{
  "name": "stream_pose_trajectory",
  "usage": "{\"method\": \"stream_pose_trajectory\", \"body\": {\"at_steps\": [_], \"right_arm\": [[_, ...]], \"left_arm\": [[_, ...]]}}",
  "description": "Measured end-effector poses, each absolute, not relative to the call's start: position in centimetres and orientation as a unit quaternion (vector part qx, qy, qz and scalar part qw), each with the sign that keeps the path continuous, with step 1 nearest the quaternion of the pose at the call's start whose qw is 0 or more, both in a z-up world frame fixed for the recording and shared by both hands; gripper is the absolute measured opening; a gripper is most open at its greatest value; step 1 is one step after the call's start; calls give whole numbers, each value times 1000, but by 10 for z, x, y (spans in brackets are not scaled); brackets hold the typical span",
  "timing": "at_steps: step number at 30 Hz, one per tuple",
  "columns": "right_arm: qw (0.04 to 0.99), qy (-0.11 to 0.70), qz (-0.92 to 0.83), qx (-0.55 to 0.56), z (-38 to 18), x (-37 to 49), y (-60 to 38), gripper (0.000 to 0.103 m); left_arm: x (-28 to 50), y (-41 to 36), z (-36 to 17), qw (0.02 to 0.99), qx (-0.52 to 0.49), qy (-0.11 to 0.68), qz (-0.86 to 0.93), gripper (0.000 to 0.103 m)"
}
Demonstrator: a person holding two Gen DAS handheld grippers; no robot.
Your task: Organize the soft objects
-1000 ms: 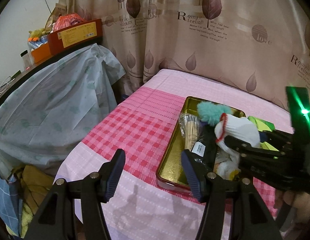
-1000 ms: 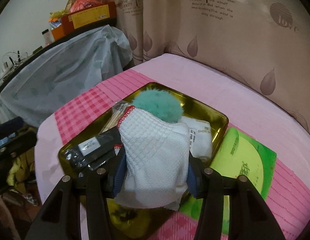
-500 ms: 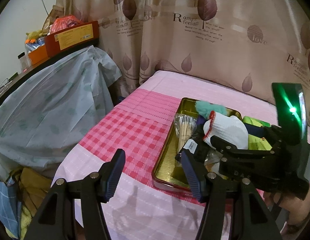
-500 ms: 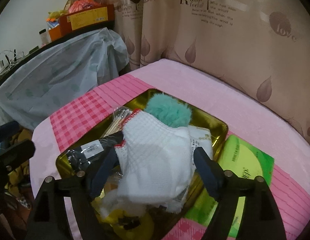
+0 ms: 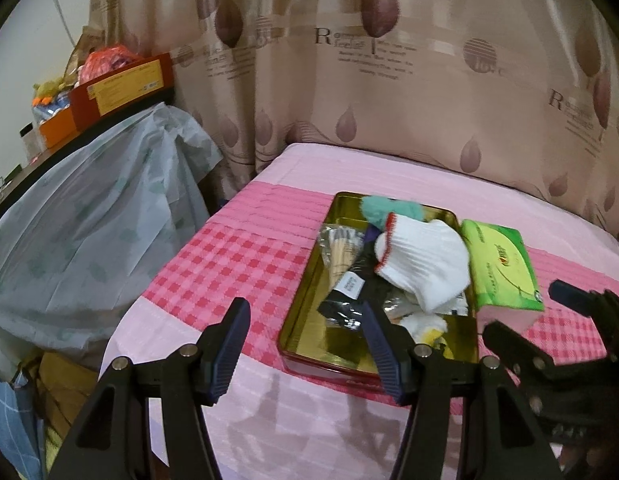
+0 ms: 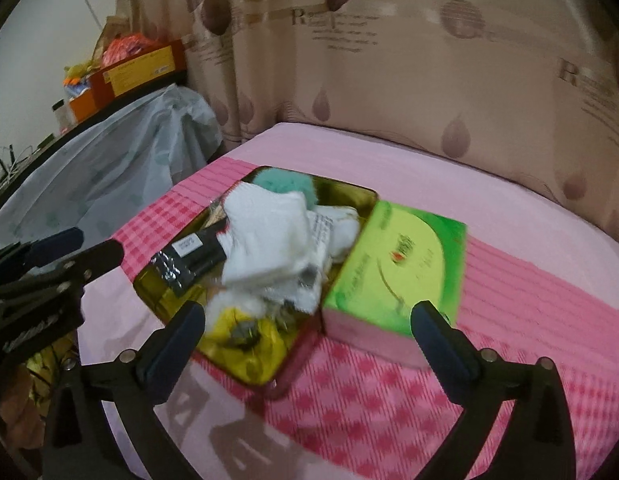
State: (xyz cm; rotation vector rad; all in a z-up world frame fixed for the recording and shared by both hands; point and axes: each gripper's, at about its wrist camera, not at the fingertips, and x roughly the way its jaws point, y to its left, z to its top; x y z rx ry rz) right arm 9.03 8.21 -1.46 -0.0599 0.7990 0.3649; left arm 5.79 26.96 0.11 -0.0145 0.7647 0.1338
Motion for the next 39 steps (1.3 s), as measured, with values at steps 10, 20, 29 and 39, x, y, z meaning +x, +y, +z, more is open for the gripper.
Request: {"method": "stream_pose_trajectory", "body": {"at_steps": [10,20,29,39], "right_arm": [[905,400,138,-40,-25,63,78,102],[906,397,142,-44,-29,61,82,102],[904,400,147,-43,-29,61,84,102],[902,402,150,-43,-31,59,85,102]], "left_arm": [[54,248,1,928,16,370,33,60],[56,244,-1,927,21,374,28,60],[56,244,-1,927,22,374,28,60],[56,245,-1,927,21,374,28,60]]}}
